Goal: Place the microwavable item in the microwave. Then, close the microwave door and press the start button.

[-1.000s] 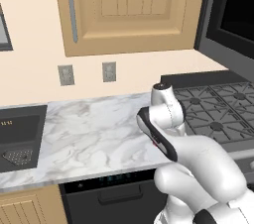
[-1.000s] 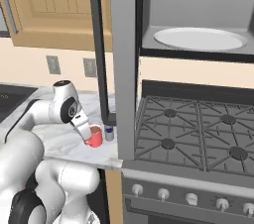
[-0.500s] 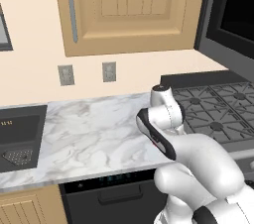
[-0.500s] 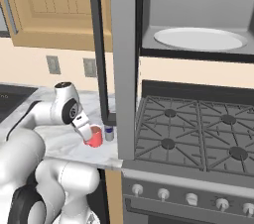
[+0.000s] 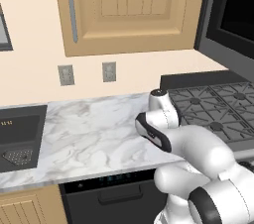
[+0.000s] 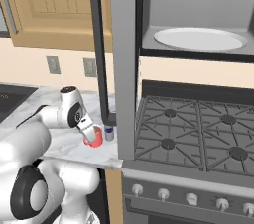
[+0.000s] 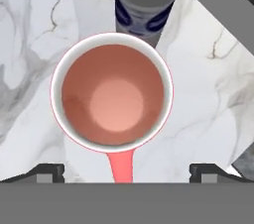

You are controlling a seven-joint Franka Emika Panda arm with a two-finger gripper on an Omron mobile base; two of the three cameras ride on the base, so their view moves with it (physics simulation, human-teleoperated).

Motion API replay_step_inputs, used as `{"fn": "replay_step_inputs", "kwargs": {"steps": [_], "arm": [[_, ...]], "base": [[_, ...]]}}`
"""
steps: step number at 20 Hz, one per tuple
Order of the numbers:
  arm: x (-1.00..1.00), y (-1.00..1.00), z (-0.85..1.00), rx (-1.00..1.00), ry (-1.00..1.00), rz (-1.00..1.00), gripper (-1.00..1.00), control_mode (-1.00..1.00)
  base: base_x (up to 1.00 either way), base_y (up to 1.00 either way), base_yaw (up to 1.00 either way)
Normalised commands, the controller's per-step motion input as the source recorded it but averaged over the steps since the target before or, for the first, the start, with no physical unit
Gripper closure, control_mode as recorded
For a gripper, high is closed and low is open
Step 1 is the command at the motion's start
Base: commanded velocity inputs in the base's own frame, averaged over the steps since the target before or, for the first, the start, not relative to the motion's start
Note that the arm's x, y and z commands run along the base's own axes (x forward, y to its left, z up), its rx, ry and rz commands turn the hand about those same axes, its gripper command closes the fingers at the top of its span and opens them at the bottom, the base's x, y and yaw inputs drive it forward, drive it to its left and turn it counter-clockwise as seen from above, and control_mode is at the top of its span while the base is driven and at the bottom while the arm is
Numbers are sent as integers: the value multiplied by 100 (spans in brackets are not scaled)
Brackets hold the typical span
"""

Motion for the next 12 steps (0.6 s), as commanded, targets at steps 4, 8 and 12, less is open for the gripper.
{"fn": "replay_step_inputs", "kwargs": {"steps": [4, 8, 12], "arm": [[24, 0, -20, 0, 0, 0, -100, -100], [14, 0, -23, 0, 1, 0, -100, -100], [8, 0, -24, 0, 2, 0, -100, -100]], "base": [[0, 0, 0], [0, 0, 0], [0, 0, 0]]}}
